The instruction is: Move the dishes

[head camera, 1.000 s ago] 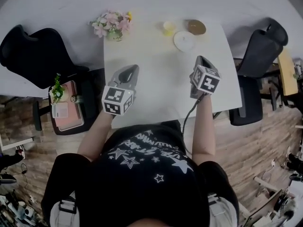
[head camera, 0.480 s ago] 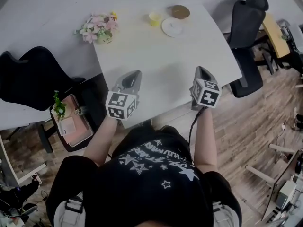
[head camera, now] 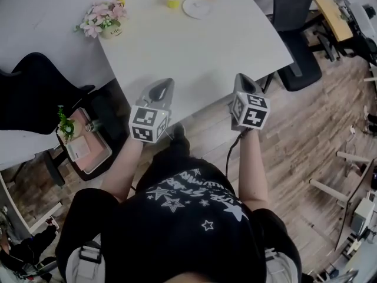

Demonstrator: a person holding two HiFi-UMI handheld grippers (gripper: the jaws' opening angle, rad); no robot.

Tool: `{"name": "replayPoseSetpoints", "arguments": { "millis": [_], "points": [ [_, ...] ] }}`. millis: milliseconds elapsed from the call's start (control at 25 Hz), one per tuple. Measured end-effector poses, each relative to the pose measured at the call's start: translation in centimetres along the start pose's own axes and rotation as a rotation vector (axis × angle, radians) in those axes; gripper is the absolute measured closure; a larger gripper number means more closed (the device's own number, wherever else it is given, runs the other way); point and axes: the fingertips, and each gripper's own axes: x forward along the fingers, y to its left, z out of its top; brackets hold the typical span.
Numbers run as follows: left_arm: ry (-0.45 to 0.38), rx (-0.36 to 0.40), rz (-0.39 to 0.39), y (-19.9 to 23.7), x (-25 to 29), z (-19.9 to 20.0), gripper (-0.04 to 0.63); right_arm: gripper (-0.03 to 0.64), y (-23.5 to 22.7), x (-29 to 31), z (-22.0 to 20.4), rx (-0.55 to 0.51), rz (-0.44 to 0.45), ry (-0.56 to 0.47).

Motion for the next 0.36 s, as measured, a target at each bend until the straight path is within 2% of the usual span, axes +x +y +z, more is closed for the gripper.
{"name": "replayPoseSetpoints", "arguments": {
  "millis": [360],
  "points": [
    [-0.002,0.026,0.006,-5.7,-7.1,-2.0,0.584,0.614,2.0,-8.1,-4.8,0.019,0.027,-0.014]
  ]
}}
